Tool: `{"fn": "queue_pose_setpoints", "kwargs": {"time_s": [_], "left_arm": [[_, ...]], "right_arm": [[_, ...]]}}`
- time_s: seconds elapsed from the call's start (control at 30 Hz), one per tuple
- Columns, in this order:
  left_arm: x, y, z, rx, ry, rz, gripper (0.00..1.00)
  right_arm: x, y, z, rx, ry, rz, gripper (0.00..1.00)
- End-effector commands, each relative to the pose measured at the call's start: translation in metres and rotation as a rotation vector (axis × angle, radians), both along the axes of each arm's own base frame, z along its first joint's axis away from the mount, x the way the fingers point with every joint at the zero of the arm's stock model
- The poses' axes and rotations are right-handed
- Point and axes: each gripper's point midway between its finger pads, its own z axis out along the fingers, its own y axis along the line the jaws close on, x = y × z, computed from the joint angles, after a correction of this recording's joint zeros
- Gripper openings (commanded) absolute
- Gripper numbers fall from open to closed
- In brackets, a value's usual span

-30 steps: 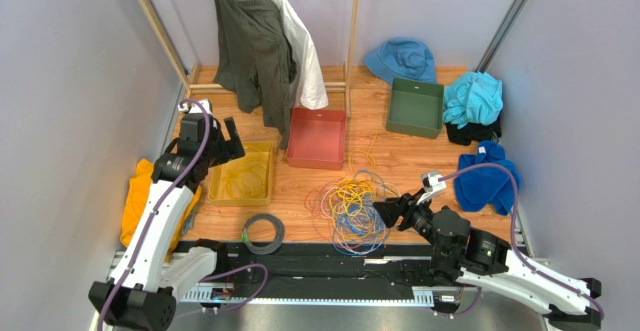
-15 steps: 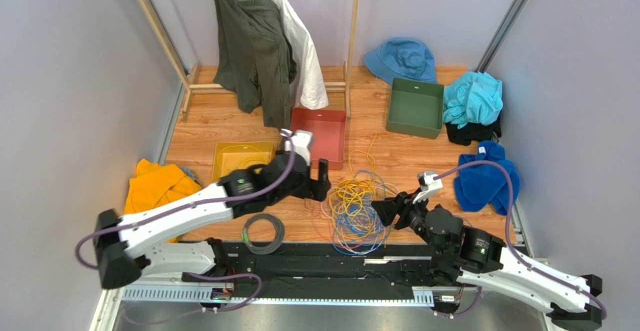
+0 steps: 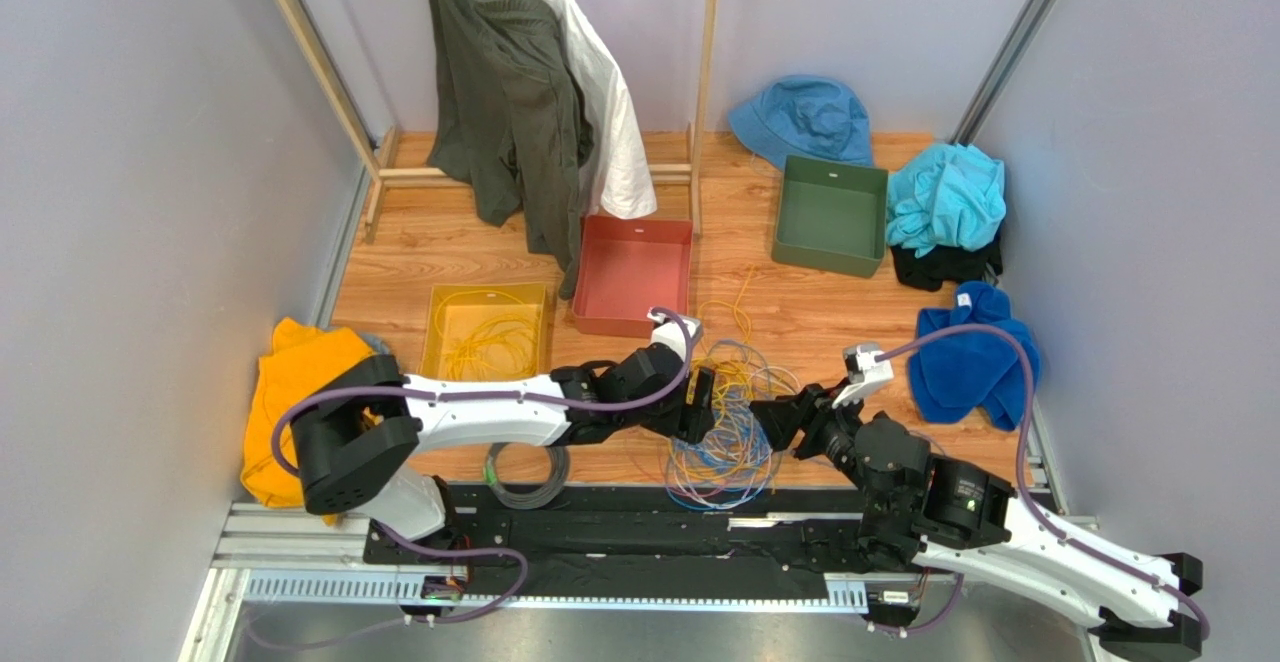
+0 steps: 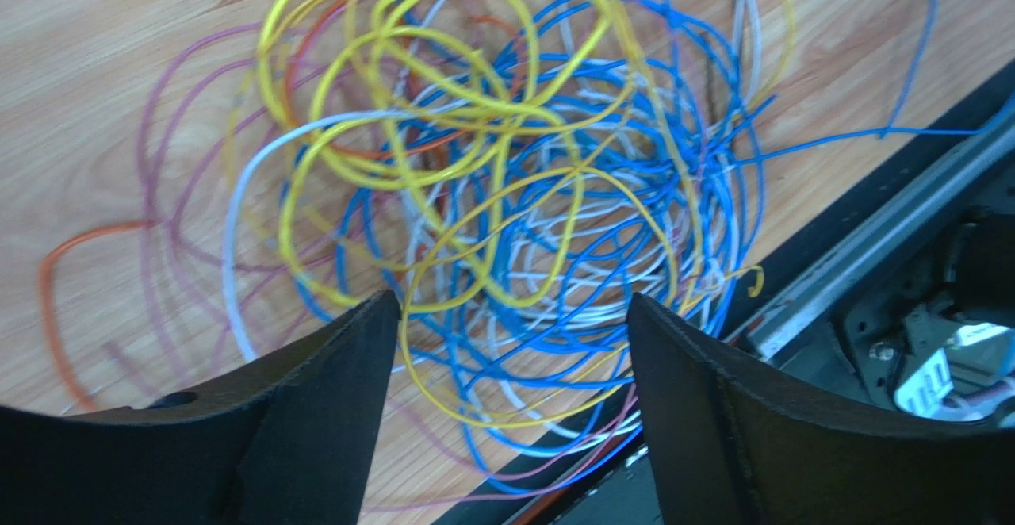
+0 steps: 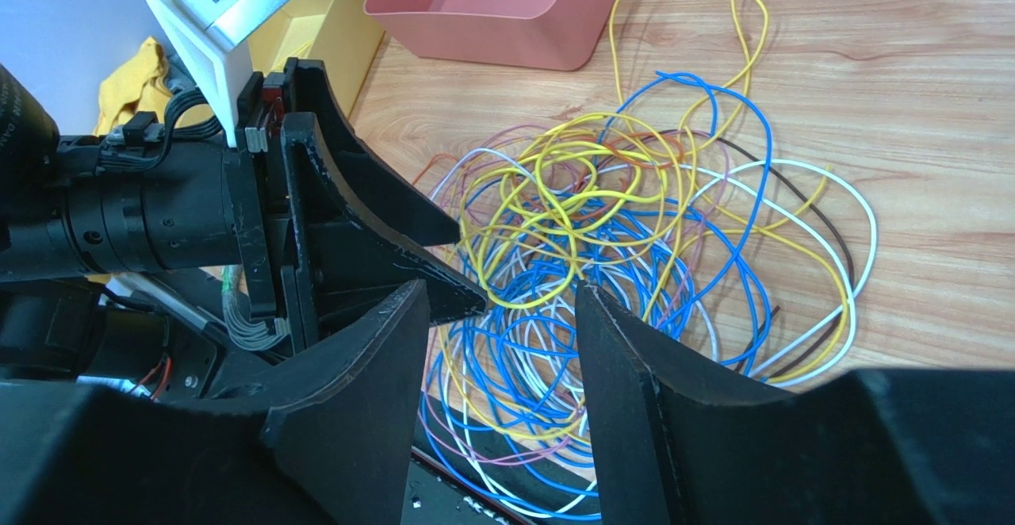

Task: Untangle the cables

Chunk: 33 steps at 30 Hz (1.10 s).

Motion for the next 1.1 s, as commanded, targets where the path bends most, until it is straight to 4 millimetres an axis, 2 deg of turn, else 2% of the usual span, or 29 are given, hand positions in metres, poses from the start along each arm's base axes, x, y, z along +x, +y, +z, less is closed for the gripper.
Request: {"fn": "queue_pose_setpoints", "kwargs": {"time_s": [0.0, 0.13, 0.27, 0.37, 0.43, 0.47, 0.5, 0.53, 0.57, 0.6, 0.63, 0.73, 0.87, 0.9, 0.93, 0.97, 1.03, 1.07], "left_arm": [[0.005, -0.039, 0.024, -0.138, -0.031, -0.039, 0.72], [0.005, -0.038, 0.009, -0.115, -0.006, -0.023, 0.66], [0.008, -0.033, 0.004, -0.103, -0.017, 0.001, 0.60], [0.009, -0.033, 0.005, -0.094, -0.019, -0.001, 0.52], [0.007, -0.031, 0.007, -0.103, -0.016, -0.002, 0.42], [0.005, -0.030, 0.014, -0.118, -0.019, -0.003, 0.36], [0.005, -0.028, 0.017, -0.117, -0.024, -0.007, 0.25], [0.004, -0.026, 0.021, -0.119, -0.029, -0.008, 0.21], [0.005, -0.020, 0.031, -0.116, -0.046, 0.004, 0.15], [0.007, -0.016, 0.039, -0.113, -0.064, 0.003, 0.03], [0.007, -0.012, 0.045, -0.105, -0.077, 0.006, 0.00], [0.009, 0.006, 0.081, -0.107, -0.147, 0.017, 0.00], [0.006, 0.033, 0.138, -0.127, -0.247, -0.006, 0.00], [0.007, 0.034, 0.161, -0.155, -0.273, -0.009, 0.00], [0.003, 0.042, 0.173, -0.152, -0.286, -0.018, 0.00], [0.004, 0.043, 0.200, -0.179, -0.329, -0.032, 0.00], [0.003, 0.054, 0.222, -0.165, -0.358, -0.036, 0.00], [0.004, 0.057, 0.255, -0.206, -0.401, -0.036, 0.00]], "right_arm": [[0.003, -0.004, 0.005, 0.013, -0.005, -0.030, 0.52], [0.002, -0.008, 0.002, 0.003, 0.003, -0.040, 0.52], [0.002, -0.007, -0.001, 0.006, 0.008, -0.036, 0.52], [0.001, -0.007, -0.001, 0.006, 0.010, -0.032, 0.52], [0.001, -0.006, -0.001, 0.006, 0.009, -0.031, 0.52], [0.001, -0.006, -0.001, 0.007, 0.009, -0.032, 0.52], [0.001, -0.007, -0.001, 0.006, 0.010, -0.034, 0.52], [0.001, -0.006, 0.000, 0.013, 0.010, -0.033, 0.52], [0.001, -0.006, -0.001, 0.012, 0.009, -0.033, 0.52], [0.002, -0.006, -0.002, 0.010, 0.011, -0.035, 0.52], [0.001, -0.005, -0.001, 0.013, 0.010, -0.032, 0.52], [0.001, -0.003, 0.001, 0.022, 0.010, -0.026, 0.52], [0.001, 0.000, 0.003, 0.037, 0.008, -0.018, 0.52], [0.001, 0.001, 0.005, 0.040, 0.006, -0.016, 0.52], [0.001, 0.002, 0.007, 0.048, 0.002, -0.014, 0.52], [0.001, 0.003, 0.009, 0.046, 0.000, -0.010, 0.52], [0.001, 0.005, 0.013, 0.056, -0.004, 0.000, 0.52], [0.001, 0.007, 0.014, 0.055, -0.002, 0.003, 0.52]]}}
